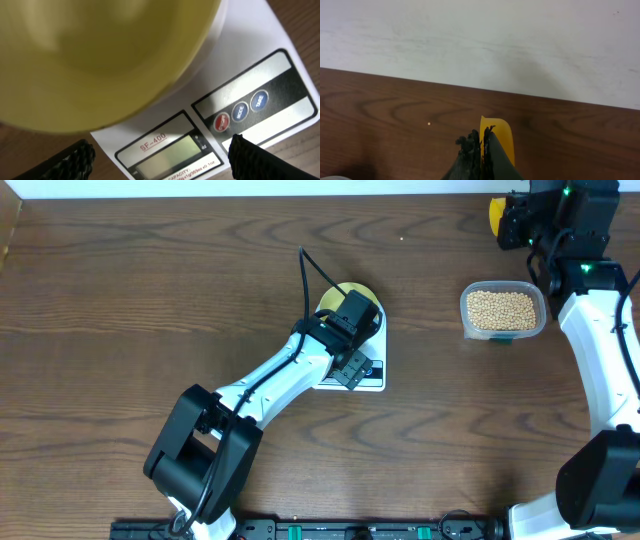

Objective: Scoop item into bowl and weigh 50g on scale

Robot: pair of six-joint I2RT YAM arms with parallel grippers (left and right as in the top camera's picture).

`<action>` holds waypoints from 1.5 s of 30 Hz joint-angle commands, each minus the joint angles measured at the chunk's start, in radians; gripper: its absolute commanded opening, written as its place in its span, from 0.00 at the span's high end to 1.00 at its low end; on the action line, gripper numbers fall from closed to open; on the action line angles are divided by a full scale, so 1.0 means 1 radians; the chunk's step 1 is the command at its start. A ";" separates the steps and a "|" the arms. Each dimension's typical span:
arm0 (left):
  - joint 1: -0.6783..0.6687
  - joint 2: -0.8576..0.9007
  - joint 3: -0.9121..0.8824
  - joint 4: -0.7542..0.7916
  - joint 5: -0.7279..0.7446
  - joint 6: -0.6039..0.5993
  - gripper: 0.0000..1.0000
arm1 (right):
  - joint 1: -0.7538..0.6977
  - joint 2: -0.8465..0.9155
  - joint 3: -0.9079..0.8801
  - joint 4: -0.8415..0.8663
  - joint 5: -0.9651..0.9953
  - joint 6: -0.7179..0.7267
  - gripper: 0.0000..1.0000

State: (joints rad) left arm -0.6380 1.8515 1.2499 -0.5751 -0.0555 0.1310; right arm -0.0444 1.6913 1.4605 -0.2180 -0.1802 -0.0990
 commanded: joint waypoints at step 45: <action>-0.003 0.086 0.013 0.031 -0.009 -0.118 0.13 | 0.007 -0.012 0.017 0.020 -0.006 -0.003 0.99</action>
State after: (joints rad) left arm -0.6380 1.9179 1.2507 -0.5472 -0.0521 0.0250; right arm -0.0444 1.6913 1.4605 -0.2020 -0.1833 -0.0990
